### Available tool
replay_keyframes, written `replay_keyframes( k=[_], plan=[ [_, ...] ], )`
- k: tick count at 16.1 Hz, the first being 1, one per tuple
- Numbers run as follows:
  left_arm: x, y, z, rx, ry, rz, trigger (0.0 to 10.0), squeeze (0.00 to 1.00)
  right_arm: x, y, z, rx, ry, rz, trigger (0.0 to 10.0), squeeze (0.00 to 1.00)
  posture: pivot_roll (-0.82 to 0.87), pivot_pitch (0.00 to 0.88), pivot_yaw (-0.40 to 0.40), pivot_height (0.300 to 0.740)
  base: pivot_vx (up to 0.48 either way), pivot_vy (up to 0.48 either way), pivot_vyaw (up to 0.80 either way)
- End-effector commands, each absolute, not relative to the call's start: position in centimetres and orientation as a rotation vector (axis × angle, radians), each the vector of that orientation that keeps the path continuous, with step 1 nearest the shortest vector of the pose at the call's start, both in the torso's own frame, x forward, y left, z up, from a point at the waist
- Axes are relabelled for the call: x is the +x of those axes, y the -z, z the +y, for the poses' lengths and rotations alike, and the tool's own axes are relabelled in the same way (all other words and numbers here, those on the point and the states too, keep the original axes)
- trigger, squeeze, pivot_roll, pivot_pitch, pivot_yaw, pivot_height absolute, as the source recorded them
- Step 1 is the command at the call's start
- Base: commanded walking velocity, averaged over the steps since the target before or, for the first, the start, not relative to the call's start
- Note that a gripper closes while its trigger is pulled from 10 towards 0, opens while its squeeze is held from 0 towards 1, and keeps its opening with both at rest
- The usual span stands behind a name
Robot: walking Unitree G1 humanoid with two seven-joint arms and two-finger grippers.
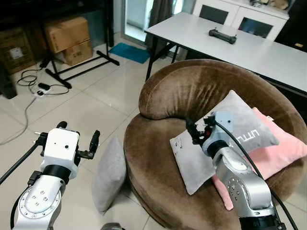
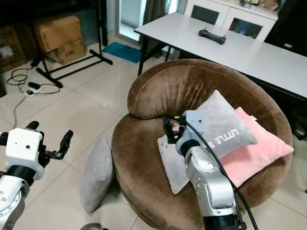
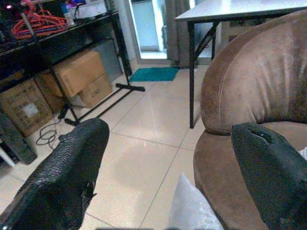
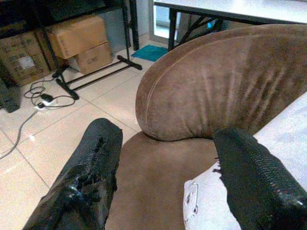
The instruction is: Move the pillow to the sofa from floor
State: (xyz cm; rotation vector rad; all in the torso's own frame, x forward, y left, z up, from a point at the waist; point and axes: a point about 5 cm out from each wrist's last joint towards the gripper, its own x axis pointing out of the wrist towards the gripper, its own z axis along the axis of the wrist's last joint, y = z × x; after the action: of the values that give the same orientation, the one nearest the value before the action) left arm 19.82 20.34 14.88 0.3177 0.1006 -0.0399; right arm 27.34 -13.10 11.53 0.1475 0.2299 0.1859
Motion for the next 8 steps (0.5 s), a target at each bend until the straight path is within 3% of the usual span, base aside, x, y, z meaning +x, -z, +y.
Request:
replay_keyframes(
  k=[1,8],
  plan=[
    [19.98,-14.96,19.89,0.321,0.052,0.090,10.0,0.00,27.37,-11.68,-13.89,0.133,-0.150,0.238,10.0,0.00,0.18,0.000,-0.112,0.740,0.000,0.326,0.00],
    [20.19,-15.02,19.75,0.314,0.061,0.083,10.0,0.00,27.23,-11.53,-13.60,0.123,-0.156,0.256,10.0,0.00,0.19,0.000,-0.110,0.740,0.000,0.324,0.00]
  ],
)
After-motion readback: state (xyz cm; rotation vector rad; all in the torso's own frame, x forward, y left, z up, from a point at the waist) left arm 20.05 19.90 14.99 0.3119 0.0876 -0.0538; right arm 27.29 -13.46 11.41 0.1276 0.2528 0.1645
